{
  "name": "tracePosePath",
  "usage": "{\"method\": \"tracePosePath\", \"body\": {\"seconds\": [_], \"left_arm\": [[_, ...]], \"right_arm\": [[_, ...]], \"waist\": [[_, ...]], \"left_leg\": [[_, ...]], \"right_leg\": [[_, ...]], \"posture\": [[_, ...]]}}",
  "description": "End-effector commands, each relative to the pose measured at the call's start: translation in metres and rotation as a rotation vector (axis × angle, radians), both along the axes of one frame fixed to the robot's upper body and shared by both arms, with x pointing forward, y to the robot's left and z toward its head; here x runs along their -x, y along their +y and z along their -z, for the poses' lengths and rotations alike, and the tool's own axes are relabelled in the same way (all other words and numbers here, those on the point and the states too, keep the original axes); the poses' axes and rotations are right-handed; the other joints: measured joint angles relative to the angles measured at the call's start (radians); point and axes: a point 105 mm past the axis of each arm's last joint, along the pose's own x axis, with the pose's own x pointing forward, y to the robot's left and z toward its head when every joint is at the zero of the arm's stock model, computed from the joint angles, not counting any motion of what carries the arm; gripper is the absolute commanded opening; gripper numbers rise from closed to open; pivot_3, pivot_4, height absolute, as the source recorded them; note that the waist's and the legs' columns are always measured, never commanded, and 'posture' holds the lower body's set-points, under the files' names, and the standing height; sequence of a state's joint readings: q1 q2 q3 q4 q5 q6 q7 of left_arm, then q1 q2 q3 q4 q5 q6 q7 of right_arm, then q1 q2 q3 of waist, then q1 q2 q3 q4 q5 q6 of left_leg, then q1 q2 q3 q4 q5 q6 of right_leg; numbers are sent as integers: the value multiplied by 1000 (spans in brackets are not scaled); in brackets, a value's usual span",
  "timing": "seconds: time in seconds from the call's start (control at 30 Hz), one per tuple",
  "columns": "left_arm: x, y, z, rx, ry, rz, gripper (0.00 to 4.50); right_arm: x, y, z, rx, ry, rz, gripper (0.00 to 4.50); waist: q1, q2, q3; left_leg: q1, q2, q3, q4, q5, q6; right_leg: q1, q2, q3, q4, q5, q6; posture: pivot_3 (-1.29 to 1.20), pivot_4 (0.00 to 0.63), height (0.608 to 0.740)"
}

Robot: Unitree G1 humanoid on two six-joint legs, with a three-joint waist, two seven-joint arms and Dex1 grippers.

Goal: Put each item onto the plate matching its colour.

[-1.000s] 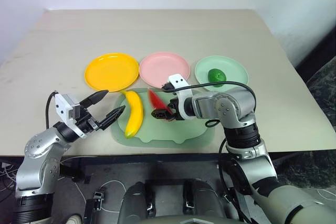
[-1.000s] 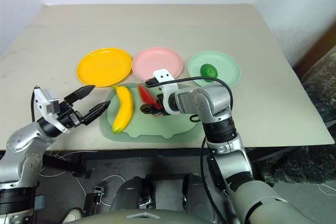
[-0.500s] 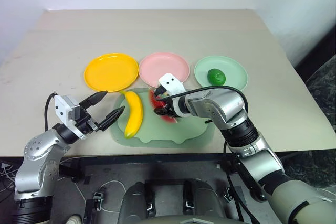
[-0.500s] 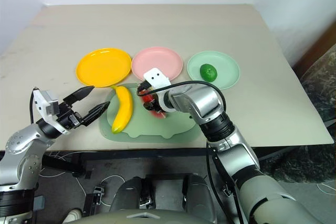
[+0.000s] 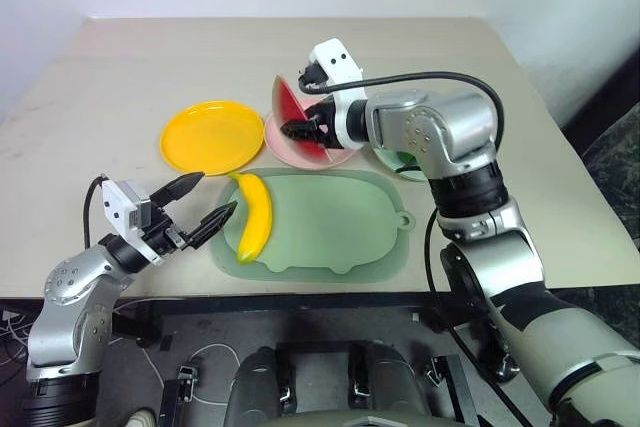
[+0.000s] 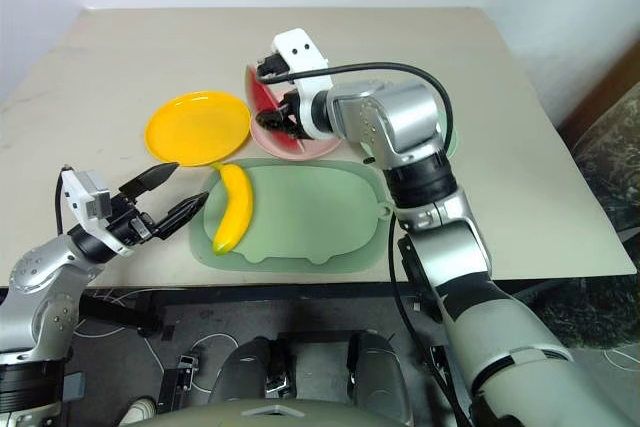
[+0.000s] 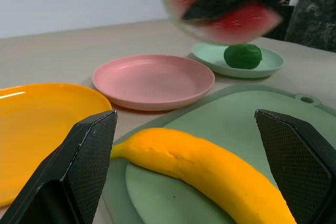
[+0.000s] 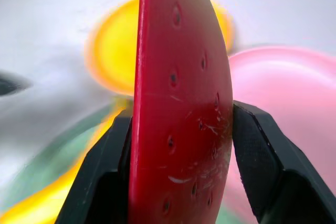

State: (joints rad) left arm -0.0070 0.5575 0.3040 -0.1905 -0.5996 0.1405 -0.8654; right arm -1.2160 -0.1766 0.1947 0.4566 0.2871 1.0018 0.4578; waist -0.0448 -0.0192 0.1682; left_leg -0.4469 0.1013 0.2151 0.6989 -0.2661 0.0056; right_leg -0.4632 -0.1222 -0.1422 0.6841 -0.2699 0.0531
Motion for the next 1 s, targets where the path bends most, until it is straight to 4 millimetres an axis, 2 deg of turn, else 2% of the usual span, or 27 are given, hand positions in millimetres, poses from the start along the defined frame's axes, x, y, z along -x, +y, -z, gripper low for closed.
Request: {"method": "tracePosePath", "body": {"seconds": [0.03,0.2,0.43,0.47,0.5,0.63,0.9,1.0], "left_arm": [[2,1,-10,-11,-50,-6,4417],[4,1,-9,-10,-50,-17,4417],[10,1,-7,-6,-46,-35,4417],[11,1,-7,-6,-46,-38,4417],[11,1,-7,-6,-46,-40,4417],[13,2,-7,-7,-45,-46,4417],[12,4,-9,-11,-49,-49,4417],[9,2,-12,3,-55,-45,4417]], "right_arm": [[-22,4,4,84,-88,30,2216],[-43,3,17,87,-114,120,2216],[-48,6,25,56,-103,173,2216],[-48,8,25,49,-99,167,2910],[-47,10,24,36,-94,162,3101],[-48,13,18,22,-116,153,4469],[-46,9,-8,-61,-184,70,4469],[-35,2,-7,-123,-207,-19,4469]], "waist": [[-2,0,0],[-6,0,0],[-14,1,0],[-15,1,0],[-16,0,0],[-21,1,0],[-23,1,0],[-20,0,0]], "left_leg": [[0,0,0,0,0,0],[-6,0,1,0,1,-1],[-8,0,1,1,1,-1],[-8,0,0,1,1,-1],[-8,1,0,1,1,-1],[-8,1,0,1,1,-1],[-8,1,0,1,1,-1],[-8,1,-1,1,1,-1]], "right_leg": [[0,0,0,0,0,0],[-5,0,0,1,0,0],[-6,1,0,1,0,0],[-7,1,0,2,0,0],[-7,1,0,2,0,0],[-7,1,0,2,0,0],[-7,0,0,2,0,0],[-6,0,0,1,0,0]], "posture": [[0,150,695],[0,150,695],[0,150,695],[0,150,695],[0,150,695],[0,150,695],[0,150,695],[0,150,695]]}}
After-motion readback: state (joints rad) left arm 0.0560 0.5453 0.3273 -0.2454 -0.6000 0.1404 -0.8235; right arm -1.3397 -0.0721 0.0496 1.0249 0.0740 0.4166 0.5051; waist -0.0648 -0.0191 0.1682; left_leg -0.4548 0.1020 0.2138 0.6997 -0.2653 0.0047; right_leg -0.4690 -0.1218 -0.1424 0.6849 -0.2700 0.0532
